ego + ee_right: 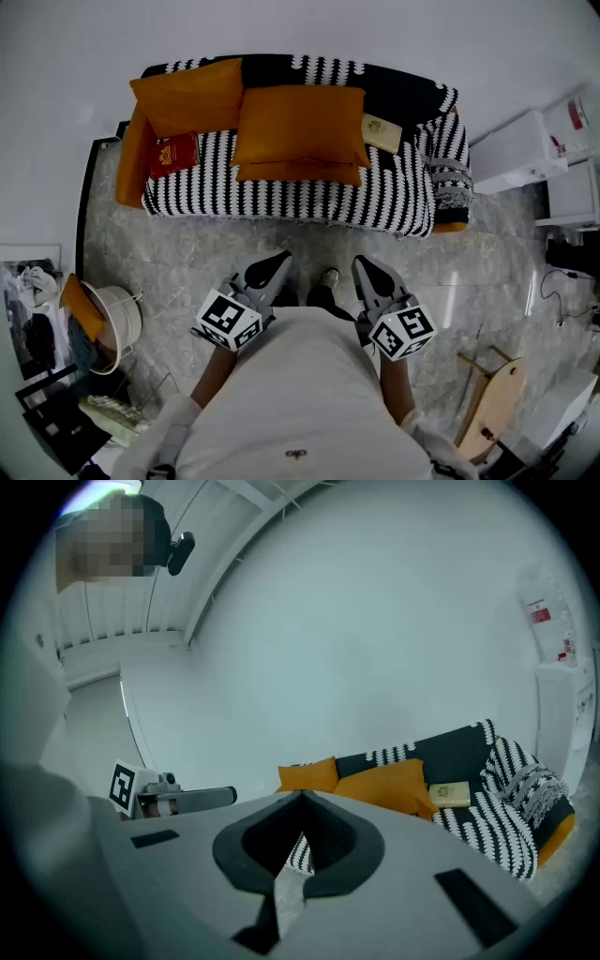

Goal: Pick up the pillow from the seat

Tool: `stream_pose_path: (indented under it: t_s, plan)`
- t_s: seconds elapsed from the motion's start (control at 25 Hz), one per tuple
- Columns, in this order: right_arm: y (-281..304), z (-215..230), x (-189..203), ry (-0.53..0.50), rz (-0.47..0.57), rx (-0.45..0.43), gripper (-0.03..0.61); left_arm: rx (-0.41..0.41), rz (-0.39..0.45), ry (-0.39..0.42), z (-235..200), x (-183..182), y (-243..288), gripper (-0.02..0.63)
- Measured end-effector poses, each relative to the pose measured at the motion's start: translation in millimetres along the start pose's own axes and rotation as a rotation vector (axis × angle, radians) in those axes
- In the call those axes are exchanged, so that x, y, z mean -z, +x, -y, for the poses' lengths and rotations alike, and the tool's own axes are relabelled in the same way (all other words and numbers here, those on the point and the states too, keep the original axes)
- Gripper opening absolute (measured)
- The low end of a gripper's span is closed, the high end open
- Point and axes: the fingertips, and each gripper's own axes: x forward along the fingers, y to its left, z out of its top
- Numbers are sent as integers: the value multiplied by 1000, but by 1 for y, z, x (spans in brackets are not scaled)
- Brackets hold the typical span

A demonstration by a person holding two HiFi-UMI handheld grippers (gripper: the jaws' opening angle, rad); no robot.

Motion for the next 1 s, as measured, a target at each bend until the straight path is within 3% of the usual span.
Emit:
stream_pose_path:
  t_s: [0.6, 1.0]
  plan:
    - [23, -26, 8, 24, 5, 32, 6, 35, -26, -20, -28, 7, -21, 11]
    - [39, -40, 31, 35, -28, 111, 6, 12, -58, -26, -70, 20, -52, 11]
